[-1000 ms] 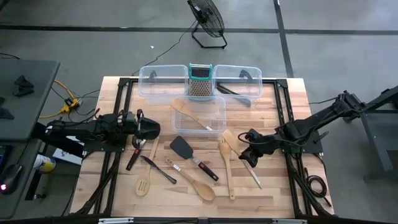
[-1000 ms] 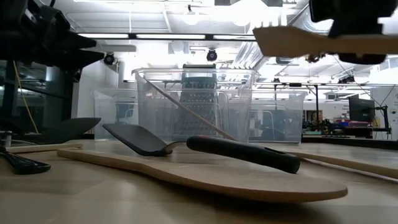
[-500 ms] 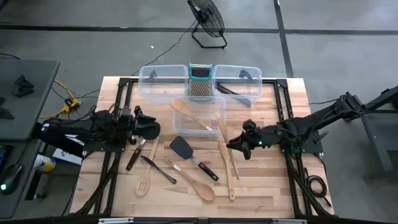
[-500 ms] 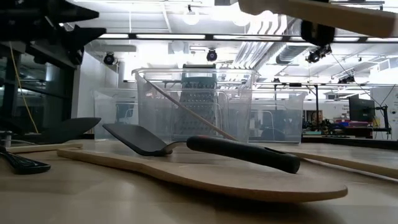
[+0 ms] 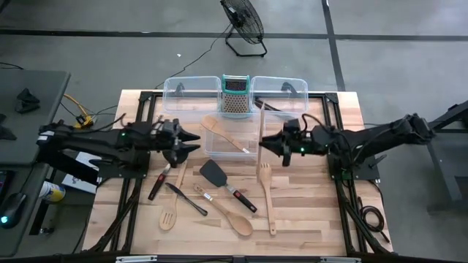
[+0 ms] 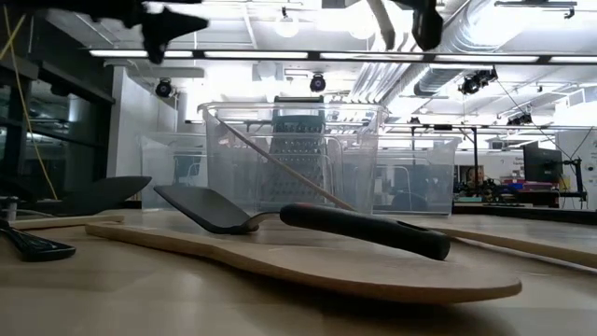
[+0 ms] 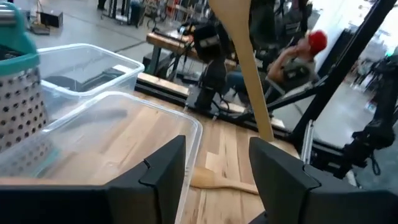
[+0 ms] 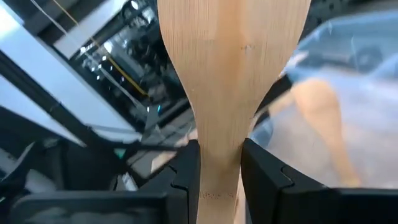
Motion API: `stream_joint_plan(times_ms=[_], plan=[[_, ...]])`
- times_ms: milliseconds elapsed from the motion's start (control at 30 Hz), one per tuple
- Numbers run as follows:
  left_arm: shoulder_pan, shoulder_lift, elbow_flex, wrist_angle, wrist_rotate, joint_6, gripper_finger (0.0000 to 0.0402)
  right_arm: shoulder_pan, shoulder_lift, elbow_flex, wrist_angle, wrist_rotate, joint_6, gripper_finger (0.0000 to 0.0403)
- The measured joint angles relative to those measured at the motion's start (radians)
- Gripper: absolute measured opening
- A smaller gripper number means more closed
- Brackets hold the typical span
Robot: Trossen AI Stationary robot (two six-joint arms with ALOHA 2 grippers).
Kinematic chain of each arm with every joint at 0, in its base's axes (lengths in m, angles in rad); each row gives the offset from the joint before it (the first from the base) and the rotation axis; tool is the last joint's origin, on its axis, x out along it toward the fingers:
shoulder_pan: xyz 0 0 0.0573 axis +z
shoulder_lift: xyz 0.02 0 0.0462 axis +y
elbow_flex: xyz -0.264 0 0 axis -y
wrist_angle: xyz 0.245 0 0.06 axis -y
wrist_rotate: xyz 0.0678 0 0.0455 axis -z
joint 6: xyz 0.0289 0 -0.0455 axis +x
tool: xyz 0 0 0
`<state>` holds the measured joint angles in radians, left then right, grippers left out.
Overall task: Pick & Place Kitchen Items
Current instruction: Put the light brown spatula into the left transparent bin
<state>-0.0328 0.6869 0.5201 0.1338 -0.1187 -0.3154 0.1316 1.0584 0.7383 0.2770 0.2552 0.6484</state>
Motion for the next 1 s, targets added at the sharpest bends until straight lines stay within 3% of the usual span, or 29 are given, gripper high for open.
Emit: stream_joint_plan(times_ms=[133,367,533,767,1000], plan=[[0.001,0.169,0.115,0.032,0.031,0.017,0.0203,-0.060,0.000,0.000,0.072,-0.013,-0.068,0.0081],[0.037,0.445,0.343,0.097,0.060,0.008,0.0292,-0.160,0.000,0.000,0.187,-0.096,-0.153,0.0081],[0.062,0.591,0.493,0.092,0.089,-0.002,0.0309,-0.218,0.000,0.000,0.214,-0.175,-0.172,0.0081],[0.059,0.756,0.688,-0.050,-0.064,0.066,0.0310,-0.225,0.000,0.000,0.208,-0.007,-0.133,0.0081],[0.059,0.844,0.806,-0.130,-0.202,0.122,0.0310,-0.223,0.000,0.000,0.199,0.150,-0.114,0.0081]])
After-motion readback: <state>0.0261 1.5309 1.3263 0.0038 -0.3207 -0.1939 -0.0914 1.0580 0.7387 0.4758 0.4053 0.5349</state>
